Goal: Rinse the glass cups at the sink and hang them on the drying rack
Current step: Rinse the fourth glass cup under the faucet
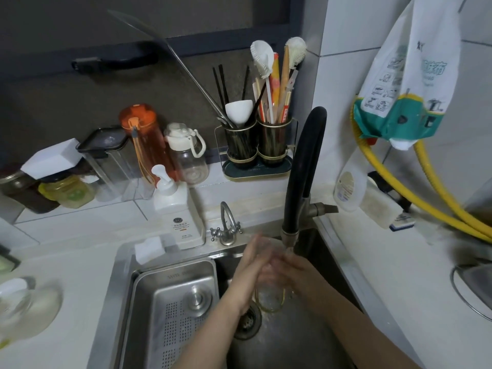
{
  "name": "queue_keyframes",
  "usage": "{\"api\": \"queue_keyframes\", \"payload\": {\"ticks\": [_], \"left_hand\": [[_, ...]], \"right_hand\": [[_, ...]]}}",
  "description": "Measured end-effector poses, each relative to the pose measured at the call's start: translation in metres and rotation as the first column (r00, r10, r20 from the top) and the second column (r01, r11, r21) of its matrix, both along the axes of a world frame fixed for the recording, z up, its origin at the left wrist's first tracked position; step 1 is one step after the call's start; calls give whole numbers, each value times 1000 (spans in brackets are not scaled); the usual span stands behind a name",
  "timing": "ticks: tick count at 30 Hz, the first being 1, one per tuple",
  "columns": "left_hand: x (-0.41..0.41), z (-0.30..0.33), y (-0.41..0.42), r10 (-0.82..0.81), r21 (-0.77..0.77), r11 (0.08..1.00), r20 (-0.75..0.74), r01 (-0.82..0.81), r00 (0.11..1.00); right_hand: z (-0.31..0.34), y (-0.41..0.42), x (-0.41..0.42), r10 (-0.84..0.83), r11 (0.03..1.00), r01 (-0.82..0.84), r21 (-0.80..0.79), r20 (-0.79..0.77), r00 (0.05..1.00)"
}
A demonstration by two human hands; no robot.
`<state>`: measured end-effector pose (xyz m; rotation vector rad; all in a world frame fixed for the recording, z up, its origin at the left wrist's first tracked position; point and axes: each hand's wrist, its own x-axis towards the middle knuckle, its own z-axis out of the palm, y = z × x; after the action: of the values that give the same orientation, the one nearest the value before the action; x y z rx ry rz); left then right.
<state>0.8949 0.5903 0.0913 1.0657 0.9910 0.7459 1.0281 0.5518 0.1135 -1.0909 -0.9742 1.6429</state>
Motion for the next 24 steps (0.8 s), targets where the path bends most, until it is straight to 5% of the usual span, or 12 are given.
{"api": "queue_keyframes", "payload": {"ticks": [3,7,11,13,18,21,24], "left_hand": [[3,-5,-2,33,28,999,-10,-32,999],[4,0,3,54,-168,985,63,-42,997],[7,-7,-3,53,-39,998,-27,-54,998],[7,-2,-4,145,-118,982,-6,-144,989],[12,-15,2,18,-29,999,-220,-25,975],[12,-14,-4,181,105,981,-206,-162,962],[10,-10,9,282,-111,950,-89,-291,955]], "right_hand": [[-4,2,-1,-110,992,94,-89,-189,976],[-3,-5,0,16,998,-18,-67,-20,1000],[-8,3,-2,-181,967,151,-203,-136,974],[-15,3,-6,-202,956,164,-242,-140,969],[-12,12,0,-290,920,208,-333,-218,932],[-8,18,-9,-183,946,136,-296,-138,973],[-6,14,-22,-37,971,22,-239,-59,998]]}}
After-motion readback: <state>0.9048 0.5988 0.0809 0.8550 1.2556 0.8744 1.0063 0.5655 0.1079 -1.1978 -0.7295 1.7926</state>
